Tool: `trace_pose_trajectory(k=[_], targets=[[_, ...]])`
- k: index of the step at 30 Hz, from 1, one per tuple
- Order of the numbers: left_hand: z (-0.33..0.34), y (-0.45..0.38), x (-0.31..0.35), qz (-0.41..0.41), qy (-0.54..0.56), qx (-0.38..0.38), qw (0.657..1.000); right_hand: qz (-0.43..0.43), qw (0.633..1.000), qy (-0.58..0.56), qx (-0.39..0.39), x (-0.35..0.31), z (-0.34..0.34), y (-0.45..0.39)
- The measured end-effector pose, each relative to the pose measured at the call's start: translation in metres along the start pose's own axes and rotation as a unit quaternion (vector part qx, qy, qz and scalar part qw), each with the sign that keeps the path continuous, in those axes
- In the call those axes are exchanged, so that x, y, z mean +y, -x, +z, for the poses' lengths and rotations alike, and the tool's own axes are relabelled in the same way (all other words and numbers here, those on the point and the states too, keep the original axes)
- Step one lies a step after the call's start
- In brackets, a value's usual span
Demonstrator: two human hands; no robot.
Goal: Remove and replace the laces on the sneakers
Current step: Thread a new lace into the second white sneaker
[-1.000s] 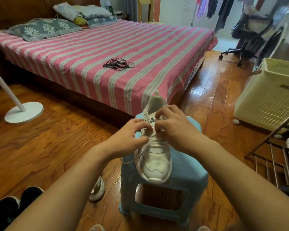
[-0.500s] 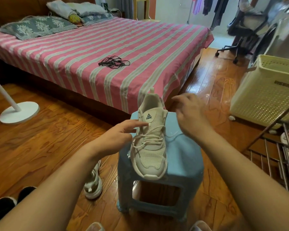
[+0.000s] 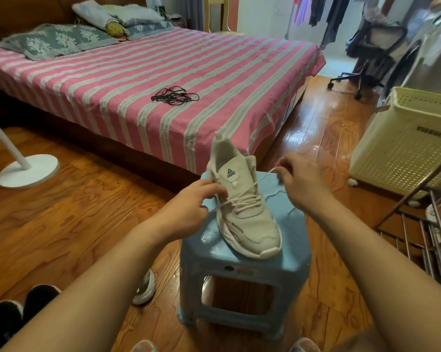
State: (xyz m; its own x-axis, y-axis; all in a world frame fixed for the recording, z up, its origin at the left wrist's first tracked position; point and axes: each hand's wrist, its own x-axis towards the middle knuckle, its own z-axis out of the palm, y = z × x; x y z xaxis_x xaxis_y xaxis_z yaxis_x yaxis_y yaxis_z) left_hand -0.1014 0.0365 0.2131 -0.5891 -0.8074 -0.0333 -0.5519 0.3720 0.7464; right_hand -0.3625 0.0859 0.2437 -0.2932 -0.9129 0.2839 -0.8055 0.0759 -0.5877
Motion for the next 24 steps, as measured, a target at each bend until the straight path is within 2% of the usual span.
trace_pose_trajectory(k=[1, 3, 6, 8, 10, 12, 13, 14, 16, 17, 18, 19, 20, 22, 24], targets=[[0.002, 0.001, 0.006, 0.004, -0.02, 0.009, 1.0, -0.002, 0.998, -0.029, -0.047, -0.001, 0.001, 0.005], [0.007, 0.001, 0.016, 0.018, -0.064, 0.063, 0.996, -0.047, 0.994, -0.034, -0.091, -0.008, 0.0, 0.016], [0.02, -0.001, 0.031, 0.053, -0.113, 0.13, 0.984, -0.123, 0.99, -0.043, -0.055, -0.022, -0.008, 0.021], [0.029, -0.003, 0.039, 0.066, -0.139, 0.11, 0.982, -0.148, 0.986, -0.071, -0.013, -0.028, -0.012, 0.027], [0.03, -0.004, 0.039, 0.086, -0.2, 0.097, 0.971, -0.113, 0.99, -0.053, 0.064, -0.026, -0.017, 0.028], [0.019, -0.004, 0.032, 0.089, -0.237, 0.11, 0.961, -0.022, 0.991, -0.024, 0.132, -0.011, -0.027, 0.022], [0.011, -0.003, 0.028, 0.078, -0.231, 0.119, 0.963, 0.034, 0.99, -0.024, 0.137, -0.002, -0.034, 0.019], [0.005, -0.002, 0.025, 0.068, -0.214, 0.131, 0.966, 0.085, 0.989, -0.004, 0.122, 0.008, -0.04, 0.017], [0.002, 0.0, 0.024, 0.069, -0.158, 0.163, 0.972, 0.146, 0.979, 0.137, 0.048, 0.019, -0.047, 0.019], [0.006, 0.003, 0.029, 0.087, -0.128, 0.171, 0.973, 0.154, 0.968, 0.199, 0.018, 0.017, -0.049, 0.021], [0.013, 0.006, 0.037, 0.113, -0.101, 0.164, 0.975, 0.137, 0.97, 0.199, -0.007, 0.012, -0.05, 0.024], [0.021, 0.009, 0.048, 0.14, -0.074, 0.139, 0.978, 0.11, 0.986, 0.122, -0.036, 0.004, -0.048, 0.026], [0.03, 0.014, 0.061, 0.158, -0.051, 0.102, 0.981, 0.105, 0.993, -0.023, -0.058, -0.006, -0.045, 0.03], [0.046, 0.02, 0.084, 0.155, -0.042, 0.026, 0.987, 0.146, 0.948, -0.263, -0.101, -0.026, -0.037, 0.044], [0.052, 0.024, 0.093, 0.133, -0.05, -0.018, 0.99, 0.186, 0.893, -0.399, -0.094, -0.034, -0.035, 0.051]])
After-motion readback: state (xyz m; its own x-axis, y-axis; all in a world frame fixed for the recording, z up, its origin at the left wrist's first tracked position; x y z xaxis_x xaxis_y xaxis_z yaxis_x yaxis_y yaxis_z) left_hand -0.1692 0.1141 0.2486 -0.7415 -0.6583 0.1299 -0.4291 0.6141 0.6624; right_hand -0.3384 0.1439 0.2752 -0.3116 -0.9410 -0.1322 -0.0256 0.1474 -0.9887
